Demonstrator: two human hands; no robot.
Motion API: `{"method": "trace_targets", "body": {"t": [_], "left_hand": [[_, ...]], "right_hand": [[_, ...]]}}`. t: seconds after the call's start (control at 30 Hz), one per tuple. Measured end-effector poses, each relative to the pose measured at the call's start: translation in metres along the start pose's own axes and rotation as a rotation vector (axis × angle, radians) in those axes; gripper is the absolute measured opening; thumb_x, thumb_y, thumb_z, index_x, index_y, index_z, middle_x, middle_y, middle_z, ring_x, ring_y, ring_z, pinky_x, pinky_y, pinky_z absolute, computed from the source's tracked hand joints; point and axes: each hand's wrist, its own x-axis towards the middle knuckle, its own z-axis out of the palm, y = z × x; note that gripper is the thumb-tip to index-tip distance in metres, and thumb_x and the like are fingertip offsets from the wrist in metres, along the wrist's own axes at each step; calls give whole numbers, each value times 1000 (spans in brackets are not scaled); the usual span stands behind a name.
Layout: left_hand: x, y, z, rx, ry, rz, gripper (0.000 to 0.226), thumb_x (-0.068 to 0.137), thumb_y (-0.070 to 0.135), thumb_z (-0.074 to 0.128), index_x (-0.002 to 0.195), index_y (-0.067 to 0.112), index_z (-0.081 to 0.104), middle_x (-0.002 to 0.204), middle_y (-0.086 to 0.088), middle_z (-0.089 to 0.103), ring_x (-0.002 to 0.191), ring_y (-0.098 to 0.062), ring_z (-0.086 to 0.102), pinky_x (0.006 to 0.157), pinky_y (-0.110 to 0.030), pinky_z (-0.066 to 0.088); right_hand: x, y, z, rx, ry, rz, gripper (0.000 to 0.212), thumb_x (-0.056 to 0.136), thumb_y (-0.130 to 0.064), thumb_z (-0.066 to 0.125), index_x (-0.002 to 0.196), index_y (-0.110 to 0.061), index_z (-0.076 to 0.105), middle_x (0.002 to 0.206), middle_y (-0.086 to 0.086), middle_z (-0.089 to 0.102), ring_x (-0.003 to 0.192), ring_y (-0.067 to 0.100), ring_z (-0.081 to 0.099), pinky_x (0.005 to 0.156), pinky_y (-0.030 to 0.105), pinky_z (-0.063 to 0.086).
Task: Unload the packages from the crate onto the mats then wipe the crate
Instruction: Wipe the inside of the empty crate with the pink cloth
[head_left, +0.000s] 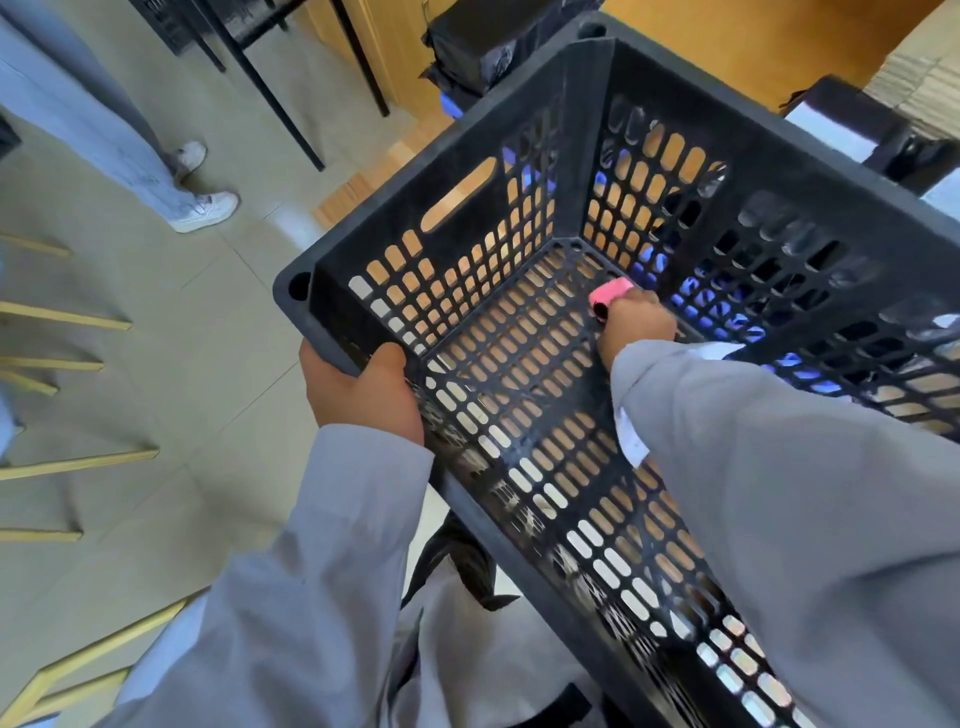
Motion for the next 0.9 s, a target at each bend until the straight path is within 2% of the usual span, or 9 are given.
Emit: {"method": "trace_targets", "body": {"t": [0.13,0.37,0.43,0.53,0.6,0.67,0.77,0.83,0.9], "left_hand": [[-2,2,0,-6,-8,-20,37,84,7,57,119,19,55,87,-1,63,77,-24,64,67,-33,54],[-1,1,-1,6,-7,-29,35,81,9,58,115,20,56,90,-6,64,87,-36,65,77,-50,56],[-1,1,-1,14,-13,-31,35,81,11,58,114,23,55,93,-6,65,86,-34,65,78,-52,56],[-1,0,-1,22,-21,-27,38,83,15,58,119,25,53,100,-4,65,87,-28,65,80,-49,57],[-1,0,-1,25,-20,-22,40,84,16,58,122,25,52,102,-3,64,89,-26,64,83,-47,56],[-2,1,-1,16,-19,-15,41,82,16,59,121,25,52,102,-4,65,90,-28,65,83,-49,56],[-1,0,-1,5,-21,-14,41,78,15,59,118,25,54,100,-6,66,88,-31,66,82,-53,56],[-1,-1,-2,9,-26,-19,42,79,16,59,120,26,53,99,-6,66,86,-31,66,79,-53,57],[-1,-2,-2,-3,-28,-23,40,81,14,58,119,26,53,96,-7,65,84,-32,67,76,-53,58]], "right_hand": [[-28,-13,7,25,-81,-56,26,95,-7,54,120,-2,58,120,15,56,108,31,60,85,39,51],[-79,-43,44,95,-156,-332,27,91,-3,52,115,-10,62,113,7,59,111,25,54,75,32,45],[-85,-51,42,127,-233,-349,26,93,-5,52,115,-11,64,115,6,59,114,26,56,80,33,47],[-101,-65,41,202,-395,-453,39,91,0,49,119,-22,65,119,5,61,110,28,60,93,35,51],[-111,-71,47,293,-403,-499,40,91,-2,52,118,-27,67,118,3,63,109,28,60,92,34,49],[-106,-68,49,362,-449,-475,31,94,-12,56,115,-29,70,111,2,66,104,28,62,87,32,48],[-88,-55,33,515,-664,-352,19,93,-19,64,109,-19,74,91,6,70,78,24,63,69,29,48],[-78,-43,19,544,-678,-323,25,93,-12,63,117,-11,70,102,13,72,72,17,59,65,25,49],[-65,-30,6,611,-593,-233,28,94,-11,60,121,-14,68,105,10,71,71,16,62,61,24,52]]}}
